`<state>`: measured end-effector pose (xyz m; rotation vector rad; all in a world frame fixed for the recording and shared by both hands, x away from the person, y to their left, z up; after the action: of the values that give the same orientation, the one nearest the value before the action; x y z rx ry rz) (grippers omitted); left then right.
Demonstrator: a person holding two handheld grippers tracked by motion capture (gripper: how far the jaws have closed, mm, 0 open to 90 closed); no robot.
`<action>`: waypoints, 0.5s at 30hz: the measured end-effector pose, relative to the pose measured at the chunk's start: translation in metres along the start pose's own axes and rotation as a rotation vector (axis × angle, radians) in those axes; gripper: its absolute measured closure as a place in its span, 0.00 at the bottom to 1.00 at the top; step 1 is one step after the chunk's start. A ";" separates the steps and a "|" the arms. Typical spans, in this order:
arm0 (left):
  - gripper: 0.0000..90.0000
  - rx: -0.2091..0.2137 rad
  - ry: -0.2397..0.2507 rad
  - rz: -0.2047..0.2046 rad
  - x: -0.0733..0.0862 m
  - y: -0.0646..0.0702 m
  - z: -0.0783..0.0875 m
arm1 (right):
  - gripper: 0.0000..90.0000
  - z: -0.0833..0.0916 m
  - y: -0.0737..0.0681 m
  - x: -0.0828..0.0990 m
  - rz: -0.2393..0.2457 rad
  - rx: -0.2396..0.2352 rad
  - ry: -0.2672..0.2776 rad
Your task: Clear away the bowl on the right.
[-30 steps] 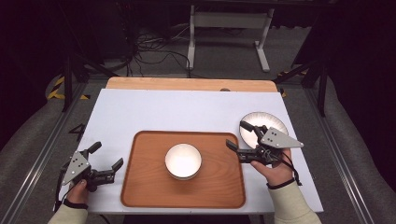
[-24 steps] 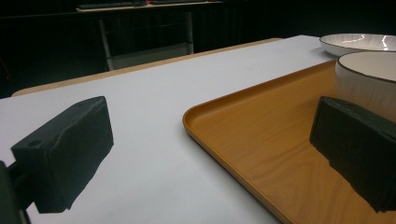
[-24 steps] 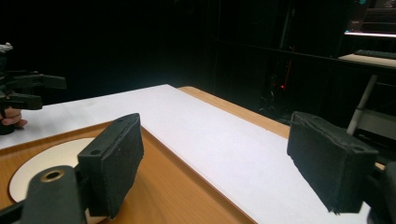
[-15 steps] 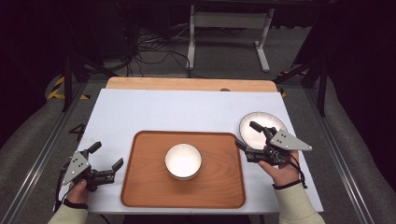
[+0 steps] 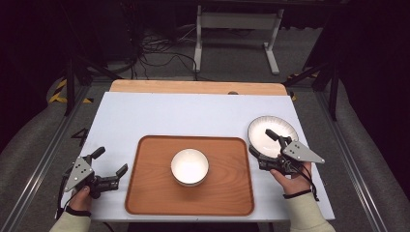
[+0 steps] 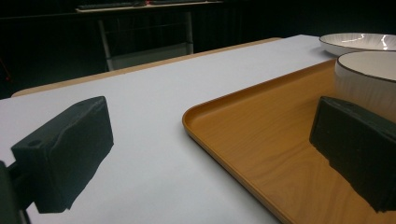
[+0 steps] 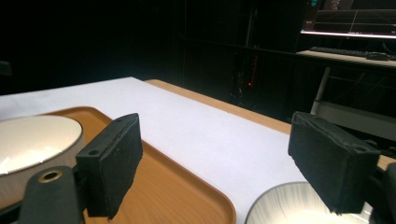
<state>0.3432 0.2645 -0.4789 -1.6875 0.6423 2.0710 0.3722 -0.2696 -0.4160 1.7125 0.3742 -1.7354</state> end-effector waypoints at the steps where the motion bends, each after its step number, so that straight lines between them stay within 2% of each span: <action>1: 0.00 0.000 0.000 0.000 0.000 0.000 0.000 | 0.21 0.001 0.001 0.003 -0.002 -0.002 -0.006; 8: 0.00 0.000 0.000 0.000 0.000 0.000 0.000 | 0.20 0.006 0.002 0.016 -0.024 0.004 -0.019; 15: 0.00 0.000 0.000 -0.001 0.000 0.000 0.000 | 0.20 0.010 0.002 0.029 -0.035 0.010 -0.055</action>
<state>0.3431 0.2643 -0.4788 -1.6874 0.6412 2.0706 0.3679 -0.2841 -0.4422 1.6710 0.3729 -1.8080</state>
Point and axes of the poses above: each handheld gripper's, and its own axes: z roughly backward along the jaws, x roughly out of its underside, y roughly to its right, the point moved 3 cm from there along -z, roughly forward along the jaws, and after that the axes turned 8 degrees about z, right-handed, at the moved point
